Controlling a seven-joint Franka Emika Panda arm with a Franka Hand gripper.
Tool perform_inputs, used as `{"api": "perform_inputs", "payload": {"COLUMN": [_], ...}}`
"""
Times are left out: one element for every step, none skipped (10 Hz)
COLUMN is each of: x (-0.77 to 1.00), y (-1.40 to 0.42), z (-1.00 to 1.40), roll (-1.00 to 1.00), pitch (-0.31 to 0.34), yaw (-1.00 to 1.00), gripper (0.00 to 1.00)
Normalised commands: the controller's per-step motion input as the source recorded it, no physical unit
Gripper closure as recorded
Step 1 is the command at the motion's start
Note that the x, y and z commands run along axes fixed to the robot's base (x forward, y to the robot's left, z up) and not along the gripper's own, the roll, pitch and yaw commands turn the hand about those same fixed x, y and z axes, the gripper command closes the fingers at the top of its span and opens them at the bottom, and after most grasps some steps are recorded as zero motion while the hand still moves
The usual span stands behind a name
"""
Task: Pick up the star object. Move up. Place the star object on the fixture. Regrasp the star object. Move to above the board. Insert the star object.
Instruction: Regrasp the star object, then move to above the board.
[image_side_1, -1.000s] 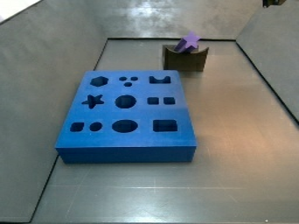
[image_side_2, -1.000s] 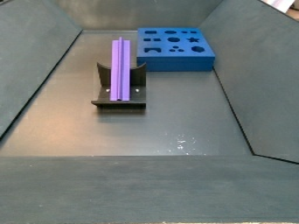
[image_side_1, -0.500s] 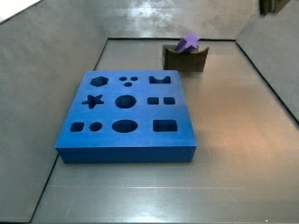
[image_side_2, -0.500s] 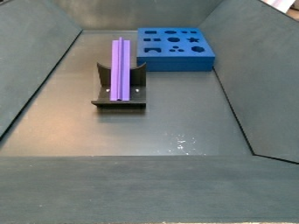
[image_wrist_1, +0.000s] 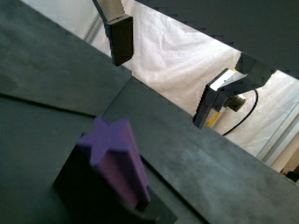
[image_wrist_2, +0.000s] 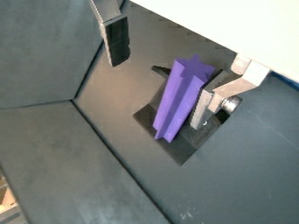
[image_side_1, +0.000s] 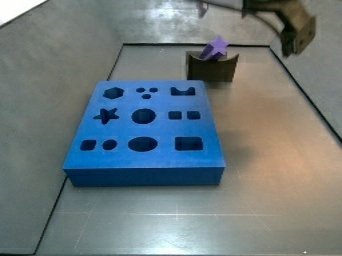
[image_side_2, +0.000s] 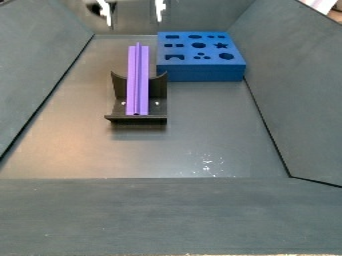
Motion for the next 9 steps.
{"api": "perform_inputs", "payload": {"x": [0.06,0.07,0.06,0.05,0.05,0.06,0.00,0.00,0.00], "y": [0.04,0.04,0.03,0.02,0.01,0.01,0.00,0.19,0.19], "z": [-1.00,-1.00,-0.89,-0.66,-0.49,-0.27,0.00,1.00,1.00], "roll": [0.06,0.06,0.06,0.06,0.05,0.06,0.00,0.03,0.02], "pitch": [-0.112,-0.095,-0.080,-0.057,-0.038,-0.017,0.000,-0.214,-0.219], "yaw": [-0.03,-0.05,-0.05,-0.06,-0.05,-0.05,0.00,0.30,0.29], "gripper": [0.00,0.00,0.00,0.00,0.00,0.00,1.00,1.00,1.00]}}
